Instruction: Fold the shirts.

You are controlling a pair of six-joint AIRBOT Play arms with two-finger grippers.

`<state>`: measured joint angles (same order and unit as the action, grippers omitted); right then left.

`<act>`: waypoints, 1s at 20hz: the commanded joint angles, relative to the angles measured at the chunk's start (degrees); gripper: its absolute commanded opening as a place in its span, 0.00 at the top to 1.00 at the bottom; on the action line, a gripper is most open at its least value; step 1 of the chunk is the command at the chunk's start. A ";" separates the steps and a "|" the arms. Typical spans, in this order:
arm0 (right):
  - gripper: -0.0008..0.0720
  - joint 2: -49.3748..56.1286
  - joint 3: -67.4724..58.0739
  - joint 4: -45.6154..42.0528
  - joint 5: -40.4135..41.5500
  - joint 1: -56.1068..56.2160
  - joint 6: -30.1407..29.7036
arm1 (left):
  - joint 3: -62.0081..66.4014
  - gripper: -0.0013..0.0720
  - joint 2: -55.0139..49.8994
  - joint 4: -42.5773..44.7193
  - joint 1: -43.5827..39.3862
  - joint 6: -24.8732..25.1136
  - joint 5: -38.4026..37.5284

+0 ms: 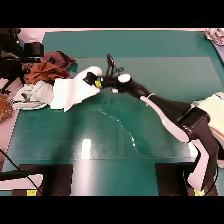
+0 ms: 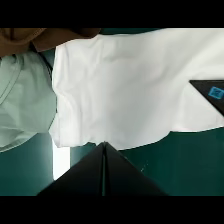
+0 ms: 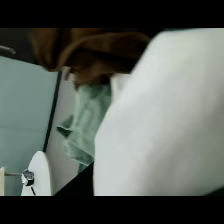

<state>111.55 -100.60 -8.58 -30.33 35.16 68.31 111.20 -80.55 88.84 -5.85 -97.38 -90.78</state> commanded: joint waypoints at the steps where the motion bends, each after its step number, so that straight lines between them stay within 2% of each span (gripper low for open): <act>1: 0.96 -8.33 -9.09 -37.07 -14.45 -4.98 28.33 | 0.04 0.95 0.11 -0.81 0.00 -0.13 -2.12; 2: 0.96 -11.89 -10.75 -52.52 -24.63 -8.52 38.71 | 0.04 0.95 0.24 -1.60 0.00 -0.13 -2.29; 3: 0.96 -14.99 -12.00 -63.32 -33.97 -11.96 43.36 | 0.04 0.95 0.26 -2.86 0.00 -0.13 -2.54; 4: 0.96 -18.16 -12.94 -70.31 -42.12 -16.63 43.67 | 0.04 0.95 0.28 -4.57 0.00 -0.11 -3.06; 5: 0.96 -20.76 -13.60 -73.75 -47.93 -21.66 43.28 | 0.04 0.95 0.26 -6.38 0.00 -0.11 -3.48; 7: 0.96 -25.53 -14.53 -75.58 -55.58 -34.01 41.53 | 0.04 0.95 0.26 -9.84 0.00 -0.11 -3.56; 11: 0.96 -31.06 -14.53 -74.90 -58.99 -57.90 41.57 | 0.04 0.95 0.26 -15.28 0.00 -0.28 -3.02; 13: 0.96 -31.78 -14.53 -71.63 -59.95 -67.78 41.57 | 0.04 0.95 0.26 -16.44 0.00 -0.35 -2.67; 15: 0.96 -31.76 -14.51 -66.45 -60.52 -75.58 41.59 | 0.04 0.95 0.26 -17.22 0.00 -0.35 -2.73; 20: 0.96 -31.30 -14.51 -64.39 -60.35 -84.02 41.59 | 0.04 0.95 0.26 -17.51 0.00 -1.22 -2.78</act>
<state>80.31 -115.02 -74.54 -90.21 -43.27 109.84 111.20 -80.31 72.20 -5.78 -98.28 -93.51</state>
